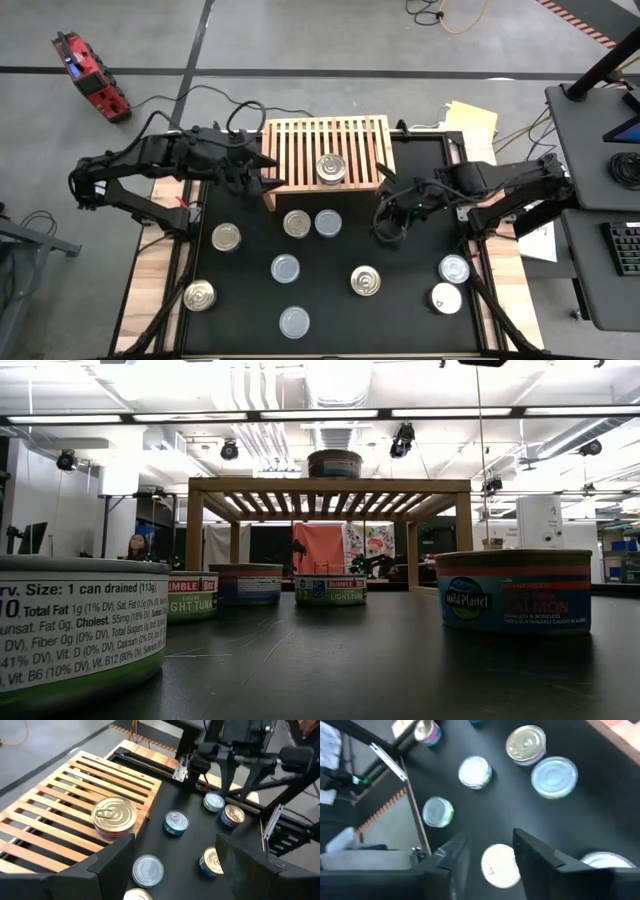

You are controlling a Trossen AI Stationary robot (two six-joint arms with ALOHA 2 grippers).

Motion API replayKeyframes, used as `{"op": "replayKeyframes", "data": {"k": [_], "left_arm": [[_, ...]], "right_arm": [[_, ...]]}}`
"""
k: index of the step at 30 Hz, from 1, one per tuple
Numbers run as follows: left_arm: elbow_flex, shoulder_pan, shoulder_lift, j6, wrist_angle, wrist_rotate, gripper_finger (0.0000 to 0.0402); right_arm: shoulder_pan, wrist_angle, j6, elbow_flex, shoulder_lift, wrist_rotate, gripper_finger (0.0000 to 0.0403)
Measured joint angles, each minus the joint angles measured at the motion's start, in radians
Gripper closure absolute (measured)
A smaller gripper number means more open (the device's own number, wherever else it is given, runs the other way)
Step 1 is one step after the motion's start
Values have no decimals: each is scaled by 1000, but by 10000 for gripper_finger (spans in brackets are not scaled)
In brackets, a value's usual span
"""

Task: Stack canned seafood by type on shelf
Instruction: Put the green white tuna can on the shelf

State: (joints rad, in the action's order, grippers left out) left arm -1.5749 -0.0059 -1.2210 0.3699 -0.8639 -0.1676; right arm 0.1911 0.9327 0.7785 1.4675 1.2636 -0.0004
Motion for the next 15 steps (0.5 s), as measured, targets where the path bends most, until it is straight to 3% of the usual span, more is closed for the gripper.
{"op": "replayKeyframes", "data": {"k": [7,11,15], "left_arm": [[0,0,-81,108,14,30,141],[0,-3,-125,268,9,35,141],[0,-37,-157,466,-51,140,141]], "right_arm": [[-16,26,-250,-31,-39,158,362],[-63,16,-388,-77,-91,131,390],[-129,-39,-463,-168,-175,13,390]]}}
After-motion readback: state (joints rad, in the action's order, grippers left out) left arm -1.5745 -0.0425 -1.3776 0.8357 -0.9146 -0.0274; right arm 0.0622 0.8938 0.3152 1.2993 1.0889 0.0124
